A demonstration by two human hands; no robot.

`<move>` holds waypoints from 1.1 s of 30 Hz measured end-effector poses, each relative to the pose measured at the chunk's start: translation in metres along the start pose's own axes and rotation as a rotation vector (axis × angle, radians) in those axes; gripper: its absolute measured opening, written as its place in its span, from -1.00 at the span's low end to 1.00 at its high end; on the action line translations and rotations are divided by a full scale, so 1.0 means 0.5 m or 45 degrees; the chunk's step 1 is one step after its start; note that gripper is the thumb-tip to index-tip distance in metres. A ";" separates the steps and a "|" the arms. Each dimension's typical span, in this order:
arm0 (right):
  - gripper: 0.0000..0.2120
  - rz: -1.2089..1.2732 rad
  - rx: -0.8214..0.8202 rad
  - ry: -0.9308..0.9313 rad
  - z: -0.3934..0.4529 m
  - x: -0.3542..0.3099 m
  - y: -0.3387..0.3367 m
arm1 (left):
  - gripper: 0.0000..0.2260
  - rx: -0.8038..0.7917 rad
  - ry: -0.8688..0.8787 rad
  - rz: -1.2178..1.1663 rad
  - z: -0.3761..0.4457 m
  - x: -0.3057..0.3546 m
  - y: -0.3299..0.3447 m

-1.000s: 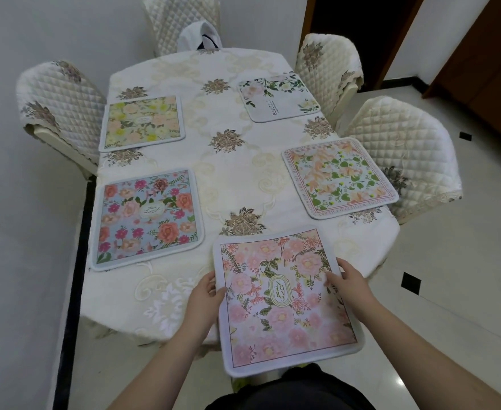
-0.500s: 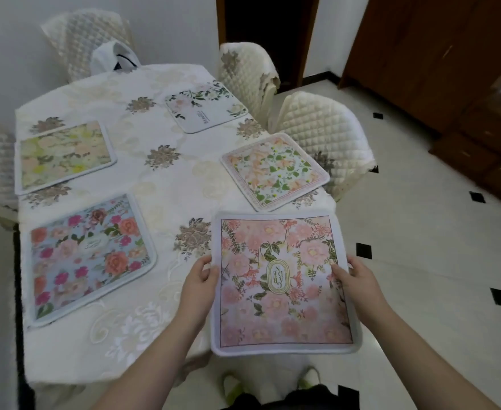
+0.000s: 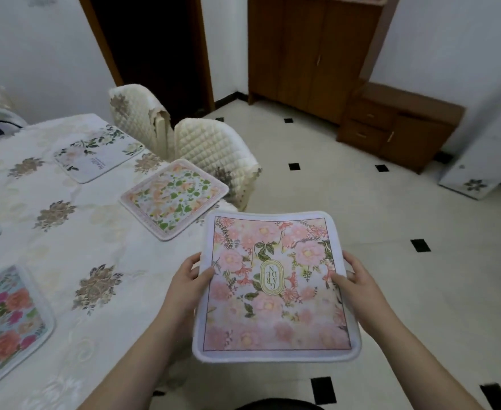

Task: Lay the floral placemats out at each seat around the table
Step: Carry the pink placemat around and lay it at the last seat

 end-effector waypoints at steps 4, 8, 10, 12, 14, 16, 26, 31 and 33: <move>-0.56 0.016 0.058 -0.036 -0.025 -0.039 -0.144 | -0.76 -0.071 0.064 0.056 -0.003 0.071 0.133; -0.56 0.056 0.119 -0.069 -0.040 -0.067 -0.251 | -0.79 -0.135 0.104 0.040 -0.009 0.134 0.242; -0.56 0.066 0.155 -0.092 -0.044 -0.075 -0.291 | -0.78 -0.172 0.127 0.067 -0.012 0.156 0.283; -0.55 0.053 0.183 -0.121 -0.045 -0.083 -0.320 | -0.77 -0.178 0.153 0.111 -0.011 0.168 0.317; -0.54 0.040 0.217 -0.147 -0.043 -0.090 -0.346 | -0.78 -0.173 0.174 0.134 -0.002 0.177 0.346; -0.53 0.035 0.255 -0.157 -0.039 -0.096 -0.369 | -0.78 -0.189 0.180 0.124 0.010 0.186 0.371; -0.52 0.071 0.351 -0.184 0.016 -0.140 -0.419 | -0.77 -0.270 0.216 0.184 0.100 0.255 0.448; -0.55 0.129 0.378 -0.185 0.103 -0.176 -0.412 | -0.78 -0.267 0.240 0.134 0.184 0.329 0.461; -0.55 0.124 0.388 -0.202 0.150 -0.196 -0.407 | -0.78 -0.260 0.242 0.117 0.225 0.353 0.461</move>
Point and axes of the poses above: each hand's wrist, its own z-axis towards the middle knuckle, its own y-axis out of the palm, x = y × z, the point moved 2 cm from there along z, towards the middle knuckle, and after that the axes turned 14 degrees about z, right-handed, at the moved point
